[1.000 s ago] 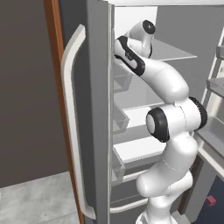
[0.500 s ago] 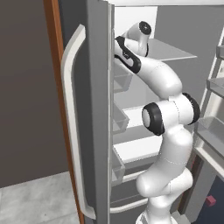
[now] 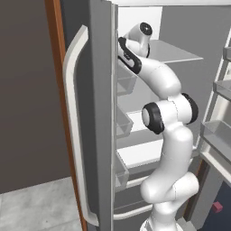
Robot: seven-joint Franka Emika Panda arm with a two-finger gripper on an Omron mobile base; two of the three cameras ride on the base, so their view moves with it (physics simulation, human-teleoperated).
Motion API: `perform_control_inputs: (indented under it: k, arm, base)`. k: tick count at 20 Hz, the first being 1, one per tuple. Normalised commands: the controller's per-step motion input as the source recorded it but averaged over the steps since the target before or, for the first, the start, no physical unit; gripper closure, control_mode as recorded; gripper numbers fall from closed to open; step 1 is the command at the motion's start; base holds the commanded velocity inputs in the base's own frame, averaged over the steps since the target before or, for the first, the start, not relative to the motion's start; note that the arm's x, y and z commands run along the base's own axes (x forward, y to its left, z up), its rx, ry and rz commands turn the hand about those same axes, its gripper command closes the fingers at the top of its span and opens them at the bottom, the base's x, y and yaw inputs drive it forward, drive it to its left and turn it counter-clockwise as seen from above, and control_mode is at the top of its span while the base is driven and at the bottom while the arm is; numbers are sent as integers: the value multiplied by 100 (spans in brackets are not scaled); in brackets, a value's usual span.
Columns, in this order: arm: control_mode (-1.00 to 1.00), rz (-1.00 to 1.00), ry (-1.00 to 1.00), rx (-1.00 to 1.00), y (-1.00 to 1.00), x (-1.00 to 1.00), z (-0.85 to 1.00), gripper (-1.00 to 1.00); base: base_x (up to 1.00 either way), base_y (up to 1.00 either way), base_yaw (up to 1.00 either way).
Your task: Pick the egg and butter from the fridge and place them by the bowl for mixing.
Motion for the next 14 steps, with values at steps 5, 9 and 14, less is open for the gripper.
perform_control_inputs:
  k: [5, 9, 14]
  arm:
    - [-100, 0, 3, 0, 0, 1, 0, -100]
    - [-100, 0, 0, 0, 0, -6, 0, -100]
    - [-100, 0, 0, 0, 0, -7, 0, -100]
  base:
    - [0, 0, 0]
    - [0, 0, 0]
    - [0, 0, 0]
